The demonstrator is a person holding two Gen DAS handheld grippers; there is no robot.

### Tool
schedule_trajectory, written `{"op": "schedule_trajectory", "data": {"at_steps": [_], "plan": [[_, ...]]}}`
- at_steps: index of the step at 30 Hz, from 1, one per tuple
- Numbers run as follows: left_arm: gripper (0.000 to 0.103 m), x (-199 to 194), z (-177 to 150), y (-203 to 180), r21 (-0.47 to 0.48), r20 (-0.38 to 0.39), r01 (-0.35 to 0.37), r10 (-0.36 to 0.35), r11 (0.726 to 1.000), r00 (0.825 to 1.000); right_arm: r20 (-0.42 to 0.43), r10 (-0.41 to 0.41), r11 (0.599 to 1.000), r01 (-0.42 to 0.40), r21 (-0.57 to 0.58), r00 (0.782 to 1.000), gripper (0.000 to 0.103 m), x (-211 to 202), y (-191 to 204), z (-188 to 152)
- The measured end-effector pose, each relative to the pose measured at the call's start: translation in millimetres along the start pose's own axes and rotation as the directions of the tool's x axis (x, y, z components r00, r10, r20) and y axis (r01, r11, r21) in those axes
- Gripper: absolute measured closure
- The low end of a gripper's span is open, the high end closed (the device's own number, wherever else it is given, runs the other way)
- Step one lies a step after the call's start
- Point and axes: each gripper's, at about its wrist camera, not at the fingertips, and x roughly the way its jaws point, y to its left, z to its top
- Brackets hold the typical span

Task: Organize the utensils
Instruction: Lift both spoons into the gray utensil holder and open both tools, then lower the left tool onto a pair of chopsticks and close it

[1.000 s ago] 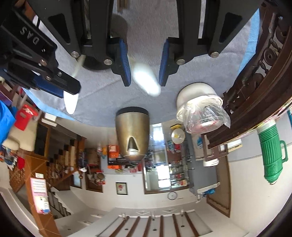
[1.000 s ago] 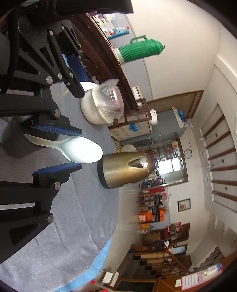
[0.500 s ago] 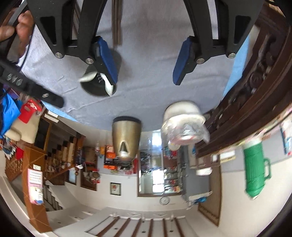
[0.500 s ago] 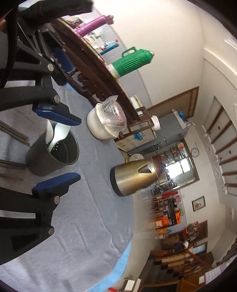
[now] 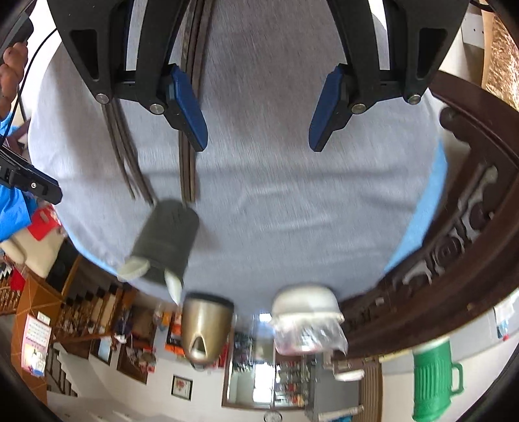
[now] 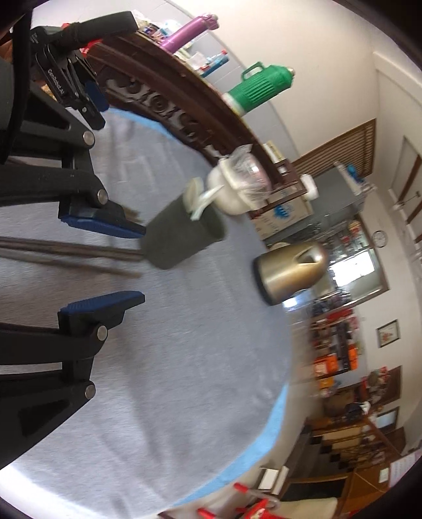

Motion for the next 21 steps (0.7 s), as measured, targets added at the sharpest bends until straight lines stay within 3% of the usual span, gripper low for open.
{"op": "schedule_trajectory", "data": {"at_steps": [9, 15, 21], "plan": [[0.037, 14, -19, -2, -0.004, -0.085, 0.034, -0.034, 0.999, 0.996, -0.148, 0.007, 0.999, -0.001, 0.041, 0.989, 0.072, 25, -15, -39], [0.037, 20, -36, 2, -0.043, -0.150, 0.084, -0.090, 0.996, 0.985, -0.151, 0.031, 0.999, -0.025, 0.042, 0.988, 0.072, 32, -12, -45], [0.038, 21, -36, -3, -0.022, -0.143, 0.086, -0.089, 0.996, 0.986, -0.127, 0.070, 0.996, -0.062, 0.069, 0.989, 0.072, 35, -17, -50]]}}
